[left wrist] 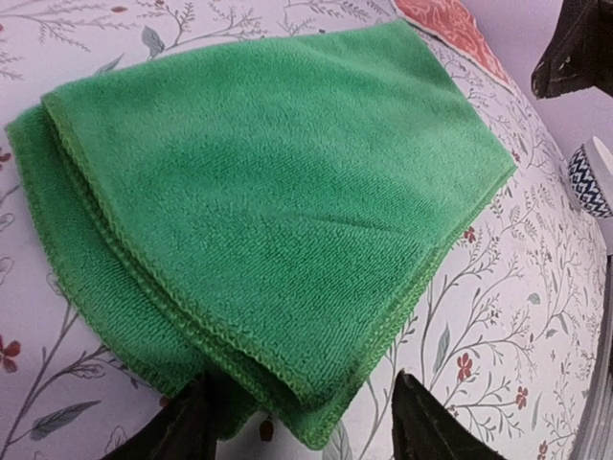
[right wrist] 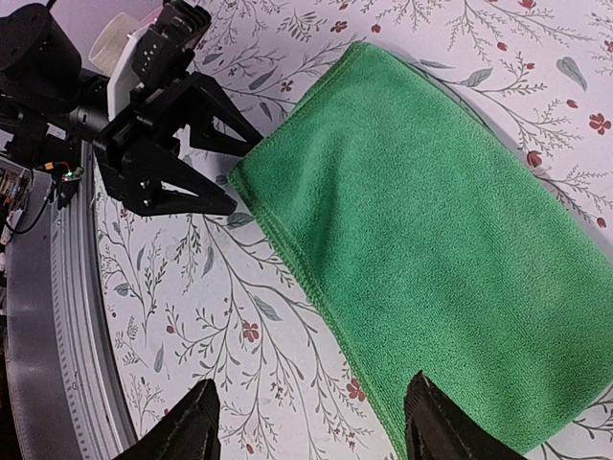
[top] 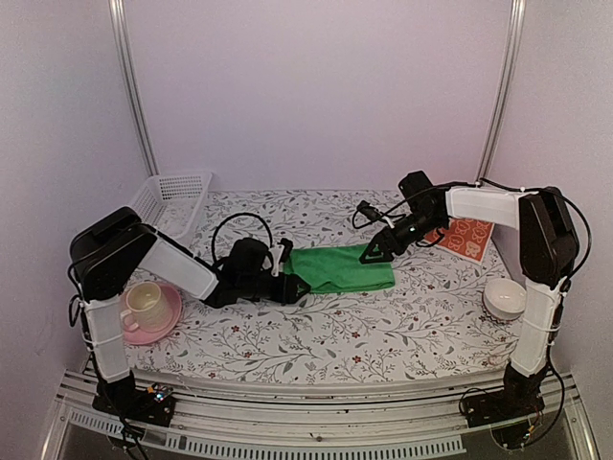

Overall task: Roll the towels
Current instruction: Adjust the towel at the center of the board.

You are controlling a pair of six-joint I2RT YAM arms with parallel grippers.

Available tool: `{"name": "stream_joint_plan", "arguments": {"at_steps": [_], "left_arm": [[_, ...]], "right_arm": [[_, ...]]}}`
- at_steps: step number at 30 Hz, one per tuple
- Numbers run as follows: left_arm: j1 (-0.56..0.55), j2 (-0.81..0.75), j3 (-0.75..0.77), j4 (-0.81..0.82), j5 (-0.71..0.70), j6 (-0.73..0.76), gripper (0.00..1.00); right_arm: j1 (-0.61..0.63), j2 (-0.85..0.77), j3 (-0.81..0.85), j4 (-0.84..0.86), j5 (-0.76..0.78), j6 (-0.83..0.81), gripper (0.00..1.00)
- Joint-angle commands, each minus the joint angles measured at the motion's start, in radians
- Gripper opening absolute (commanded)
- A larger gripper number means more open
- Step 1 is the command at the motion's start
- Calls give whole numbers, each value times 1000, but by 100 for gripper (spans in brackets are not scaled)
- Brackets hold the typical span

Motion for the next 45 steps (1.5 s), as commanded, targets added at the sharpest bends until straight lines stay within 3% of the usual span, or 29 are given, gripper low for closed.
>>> {"name": "stream_joint_plan", "arguments": {"at_steps": [1, 8, 14, 24, 34, 40, 45], "left_arm": [[-6, -51, -20, -32, 2, -11, 64], [15, -32, -1, -31, 25, -33, 64], [35, -19, -22, 18, 40, -68, 51], [40, 48, 22, 21, 71, -77, 46], [40, 43, 16, 29, 54, -84, 29], [40, 3, -19, 39, 36, -89, 28], [41, -44, -26, 26, 23, -80, 39]], "right_arm": [[3, -4, -7, 2, -3, -6, 66], [3, -3, -6, 3, -3, -3, 67], [3, -4, -7, 3, 0, -3, 67], [3, -1, -7, 5, 9, -2, 67], [2, 4, -7, 5, 10, -2, 67], [3, 5, -7, 4, 10, -3, 66], [3, 10, -7, 5, 12, -3, 67]]}}
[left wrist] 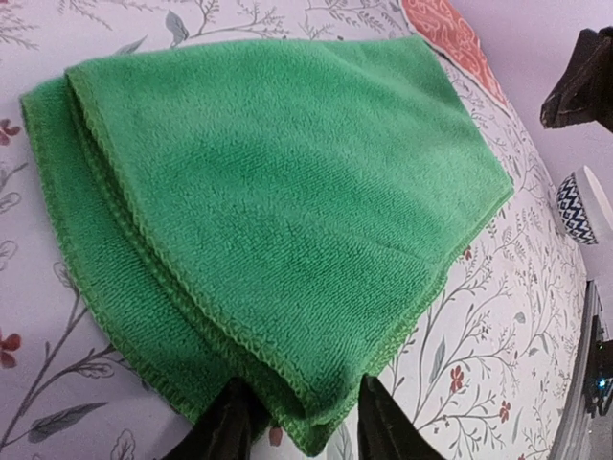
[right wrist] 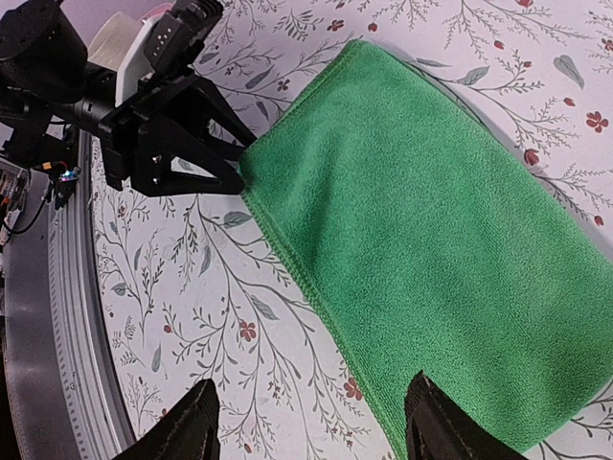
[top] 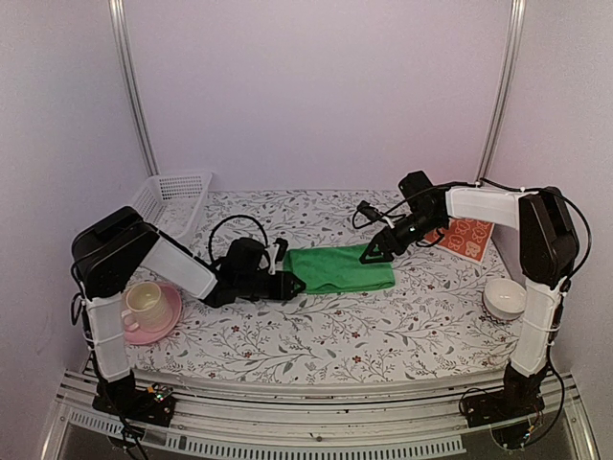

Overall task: Roll the towels
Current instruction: Adjust the towel at the center of the board.

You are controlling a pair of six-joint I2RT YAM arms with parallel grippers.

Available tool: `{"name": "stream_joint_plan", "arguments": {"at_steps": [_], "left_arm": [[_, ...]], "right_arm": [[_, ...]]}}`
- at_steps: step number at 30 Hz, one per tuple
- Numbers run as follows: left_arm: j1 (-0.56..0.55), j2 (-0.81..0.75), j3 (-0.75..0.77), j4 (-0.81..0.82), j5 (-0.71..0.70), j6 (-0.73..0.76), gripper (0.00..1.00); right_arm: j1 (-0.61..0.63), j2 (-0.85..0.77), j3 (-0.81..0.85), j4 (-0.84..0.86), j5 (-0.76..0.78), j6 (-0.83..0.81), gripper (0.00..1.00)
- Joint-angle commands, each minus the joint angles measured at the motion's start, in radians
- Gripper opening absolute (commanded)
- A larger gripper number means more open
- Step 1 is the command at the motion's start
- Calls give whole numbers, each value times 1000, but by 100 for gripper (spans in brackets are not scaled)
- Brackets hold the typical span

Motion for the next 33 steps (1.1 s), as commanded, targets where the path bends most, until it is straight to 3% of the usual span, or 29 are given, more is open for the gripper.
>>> {"name": "stream_joint_plan", "arguments": {"at_steps": [1, 11, 18, 33], "left_arm": [[8, -61, -14, -16, -18, 7, 40], [8, 5, 27, -24, -7, 10, 27], [8, 0, 31, -27, -15, 10, 4], [8, -90, 39, -71, -55, 30, 4]], "right_arm": [[3, 10, -7, 4, 4, -3, 66], [4, 12, -6, 3, 4, -3, 66], [3, 13, -6, 1, 4, -5, 66], [3, 22, -6, 2, 19, -8, 66]]}}
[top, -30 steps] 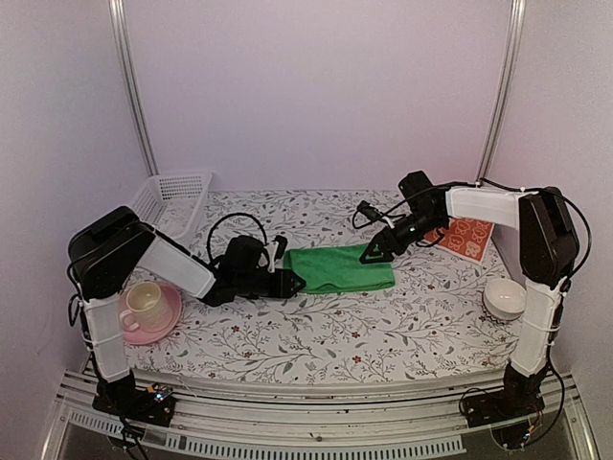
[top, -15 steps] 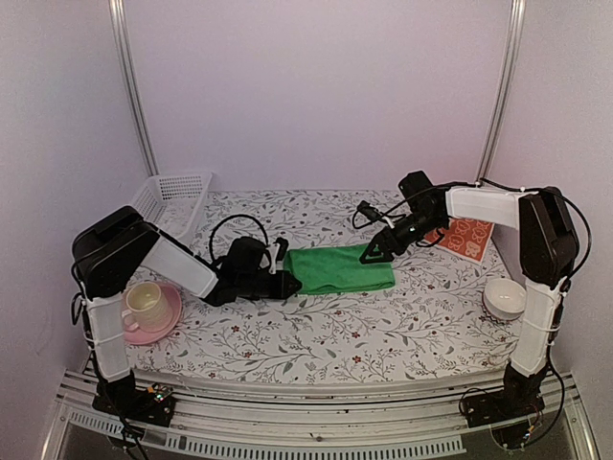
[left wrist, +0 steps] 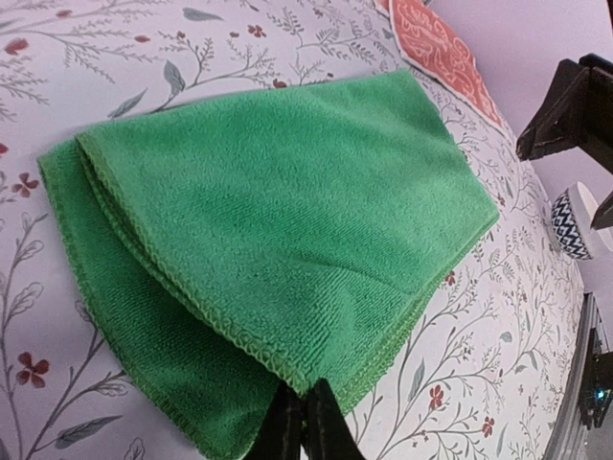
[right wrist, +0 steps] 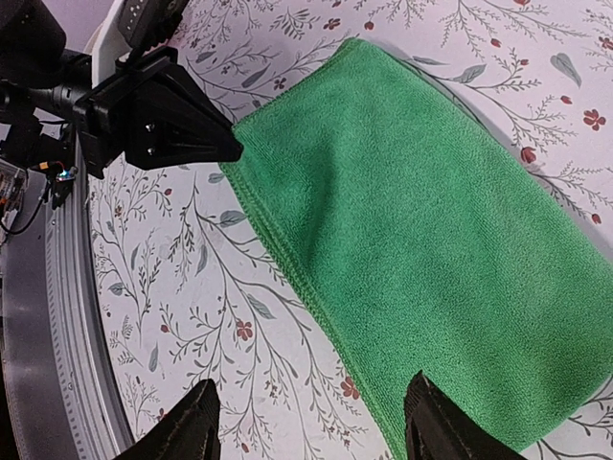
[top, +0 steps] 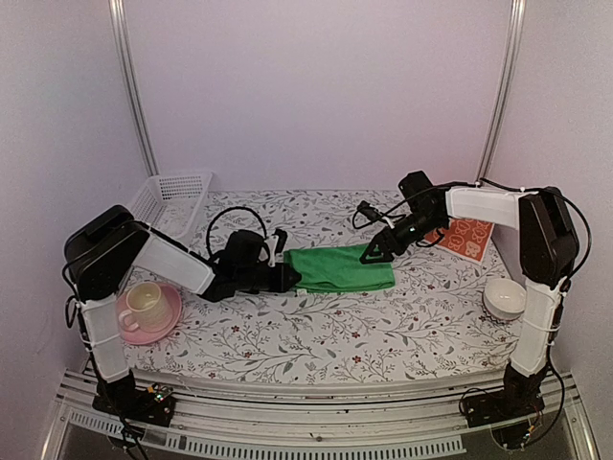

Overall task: Roll the towels
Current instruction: Adjust the towel at the center of the board.

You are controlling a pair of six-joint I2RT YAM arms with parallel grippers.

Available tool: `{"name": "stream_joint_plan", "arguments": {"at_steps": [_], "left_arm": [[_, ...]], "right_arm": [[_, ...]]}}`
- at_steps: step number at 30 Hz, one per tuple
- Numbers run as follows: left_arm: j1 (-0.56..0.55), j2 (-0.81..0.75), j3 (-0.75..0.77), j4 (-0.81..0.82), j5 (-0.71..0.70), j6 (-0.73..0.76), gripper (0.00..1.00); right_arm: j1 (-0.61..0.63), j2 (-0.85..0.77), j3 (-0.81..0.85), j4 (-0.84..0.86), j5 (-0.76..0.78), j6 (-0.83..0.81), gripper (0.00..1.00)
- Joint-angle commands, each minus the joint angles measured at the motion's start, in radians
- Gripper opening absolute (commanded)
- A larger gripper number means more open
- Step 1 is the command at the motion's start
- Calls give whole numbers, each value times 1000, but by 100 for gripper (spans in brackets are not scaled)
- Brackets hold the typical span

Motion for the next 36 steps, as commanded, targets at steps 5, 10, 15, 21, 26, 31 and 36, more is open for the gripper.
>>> {"name": "stream_joint_plan", "arguments": {"at_steps": [5, 10, 15, 21, 26, 31, 36], "left_arm": [[7, -43, 30, -69, -51, 43, 4], [7, -38, 29, -93, -61, 52, 4], [6, -26, 30, -110, -69, 51, 4], [2, -17, 33, -130, -65, 51, 6], [1, -38, 13, -145, -73, 49, 26], [3, -114, 4, -167, -125, 72, 45], [15, -107, 121, -243, -165, 137, 49]], "right_arm": [[3, 24, -6, 1, 14, -8, 66], [3, 27, -6, 1, 15, -8, 66], [3, 31, -6, -1, 19, -8, 66], [4, 45, -4, 2, 41, -7, 66], [3, 75, 0, 0, 79, 7, 65], [2, 102, 9, -12, 93, 22, 61], [-16, 115, 16, -28, 85, 27, 49]]}}
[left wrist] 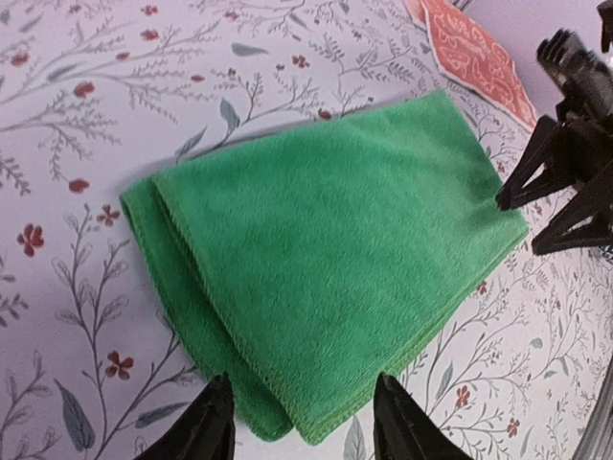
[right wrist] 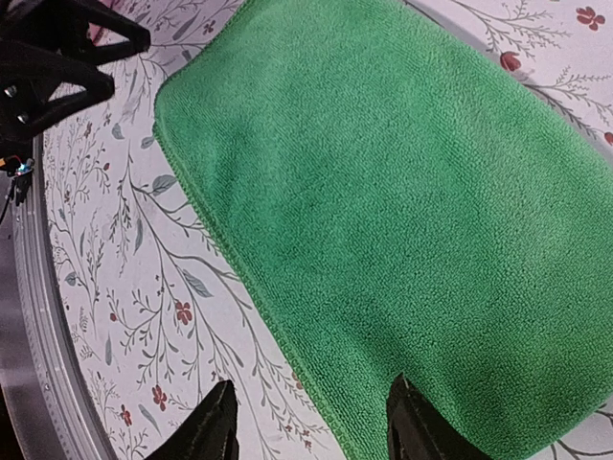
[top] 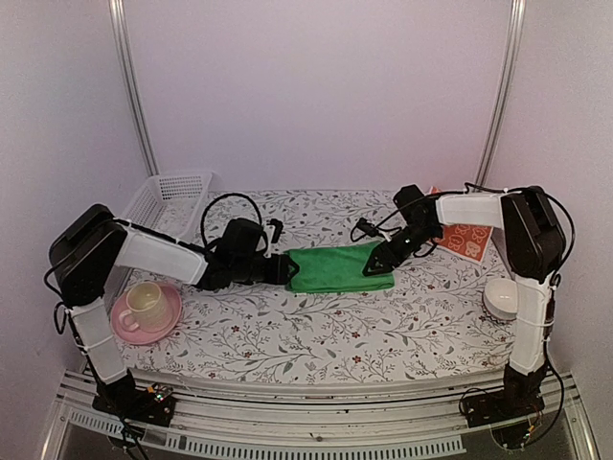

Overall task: Roll the towels
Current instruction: Adjust the towel at the center of the board, then smooth out the towel at the center of the board.

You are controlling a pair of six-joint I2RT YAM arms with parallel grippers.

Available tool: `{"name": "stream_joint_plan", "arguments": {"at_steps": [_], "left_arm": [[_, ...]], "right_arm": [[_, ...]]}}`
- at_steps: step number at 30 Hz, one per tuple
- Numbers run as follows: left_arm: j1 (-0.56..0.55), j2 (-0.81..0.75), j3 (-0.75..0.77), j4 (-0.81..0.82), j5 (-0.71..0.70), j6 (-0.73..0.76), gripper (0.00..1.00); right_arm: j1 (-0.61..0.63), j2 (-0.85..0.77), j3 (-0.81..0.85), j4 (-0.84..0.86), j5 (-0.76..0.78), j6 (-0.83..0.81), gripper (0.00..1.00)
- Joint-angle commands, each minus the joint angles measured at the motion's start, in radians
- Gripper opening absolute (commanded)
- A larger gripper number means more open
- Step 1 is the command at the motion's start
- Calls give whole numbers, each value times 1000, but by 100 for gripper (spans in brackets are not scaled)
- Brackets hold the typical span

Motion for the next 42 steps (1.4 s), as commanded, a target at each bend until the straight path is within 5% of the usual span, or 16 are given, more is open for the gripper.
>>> {"name": "stream_joint_plan", "arguments": {"at_steps": [1, 12, 25, 37, 42], "left_arm": [[17, 0, 126, -60, -40, 75, 47], [48, 285, 402, -139, 50, 129, 5], [66, 389, 479, -226, -23, 155, 7], [71, 418, 502, -282, -90, 177, 12], [73, 428, 537, -302, -102, 191, 27]], "right_arm": [[-21, 23, 17, -22, -2, 10, 48], [-70, 3, 24, 66, -59, 28, 47], [-92, 188, 242, 121, 127, 121, 51], [-114, 251, 237, 137, 337, 197, 50], [-117, 173, 228, 109, 265, 148, 52]]}}
